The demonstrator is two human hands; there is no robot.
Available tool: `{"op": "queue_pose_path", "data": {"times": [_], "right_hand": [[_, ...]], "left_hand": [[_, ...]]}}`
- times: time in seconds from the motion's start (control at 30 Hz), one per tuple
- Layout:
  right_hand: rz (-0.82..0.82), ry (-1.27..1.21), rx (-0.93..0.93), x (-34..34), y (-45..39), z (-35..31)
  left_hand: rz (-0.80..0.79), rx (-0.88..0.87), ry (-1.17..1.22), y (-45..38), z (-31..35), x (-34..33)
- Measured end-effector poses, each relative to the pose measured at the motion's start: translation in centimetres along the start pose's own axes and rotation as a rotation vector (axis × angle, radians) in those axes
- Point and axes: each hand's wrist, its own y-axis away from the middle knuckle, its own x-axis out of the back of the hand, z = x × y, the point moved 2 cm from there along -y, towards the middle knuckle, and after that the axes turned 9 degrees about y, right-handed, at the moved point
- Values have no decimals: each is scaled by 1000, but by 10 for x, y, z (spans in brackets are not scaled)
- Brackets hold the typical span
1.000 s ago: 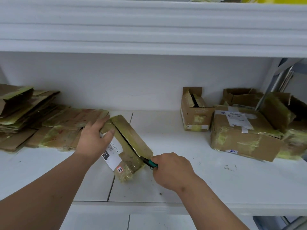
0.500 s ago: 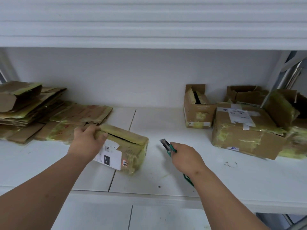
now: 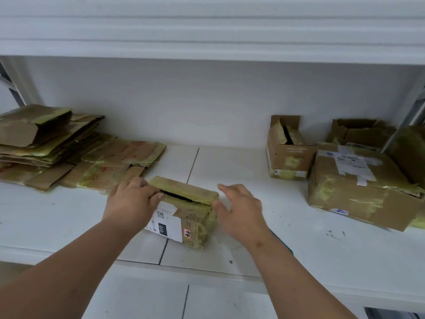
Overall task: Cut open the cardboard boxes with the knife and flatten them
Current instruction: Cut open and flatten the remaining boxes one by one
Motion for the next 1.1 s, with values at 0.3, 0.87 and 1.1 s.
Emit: {"op": "queue_pose_path", "data": {"times": [0.3, 0.87, 1.1], "right_hand": [[-145, 15, -42, -8, -17, -19], [-14, -235, -285, -13, -25, -45], [-61, -69, -305, -25, -24, -59]], "left_hand": [[-407, -76, 177, -10, -11, 20], [-640, -169, 361, 11, -26, 23], [-295, 139, 633, 4, -16, 17]]}}
